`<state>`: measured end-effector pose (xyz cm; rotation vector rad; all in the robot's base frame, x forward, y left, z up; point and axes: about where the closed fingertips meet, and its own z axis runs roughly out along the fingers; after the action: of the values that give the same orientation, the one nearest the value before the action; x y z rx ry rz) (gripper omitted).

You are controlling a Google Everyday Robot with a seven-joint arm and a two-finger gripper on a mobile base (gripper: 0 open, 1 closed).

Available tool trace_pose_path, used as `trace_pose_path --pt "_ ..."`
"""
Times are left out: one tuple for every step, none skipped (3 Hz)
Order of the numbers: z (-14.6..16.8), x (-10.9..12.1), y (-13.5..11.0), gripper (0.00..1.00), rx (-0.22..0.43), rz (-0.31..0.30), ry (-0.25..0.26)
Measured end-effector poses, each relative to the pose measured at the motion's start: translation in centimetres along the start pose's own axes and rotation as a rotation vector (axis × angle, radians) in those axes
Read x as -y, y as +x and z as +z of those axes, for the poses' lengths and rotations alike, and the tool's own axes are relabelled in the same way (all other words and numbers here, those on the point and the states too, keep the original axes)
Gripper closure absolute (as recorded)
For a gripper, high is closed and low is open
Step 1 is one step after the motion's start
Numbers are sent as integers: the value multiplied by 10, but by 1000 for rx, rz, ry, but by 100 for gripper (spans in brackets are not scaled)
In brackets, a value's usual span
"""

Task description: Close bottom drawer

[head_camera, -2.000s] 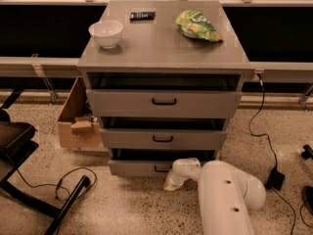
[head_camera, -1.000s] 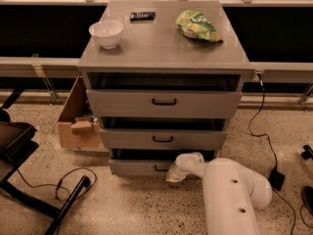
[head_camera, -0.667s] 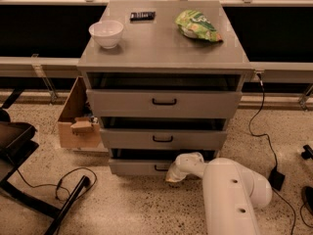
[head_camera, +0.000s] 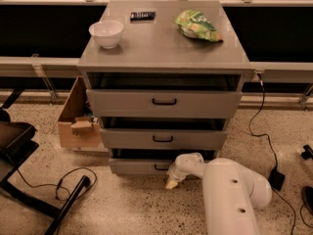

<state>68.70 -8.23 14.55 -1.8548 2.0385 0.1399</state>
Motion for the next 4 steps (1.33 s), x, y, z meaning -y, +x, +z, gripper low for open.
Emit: trace_pose_path --pt "0 0 0 0 0 0 0" --pt "0 0 0 0 0 0 0" --pt "0 0 0 13 0 0 0" --pt "0 -1 0 36 0 0 0"
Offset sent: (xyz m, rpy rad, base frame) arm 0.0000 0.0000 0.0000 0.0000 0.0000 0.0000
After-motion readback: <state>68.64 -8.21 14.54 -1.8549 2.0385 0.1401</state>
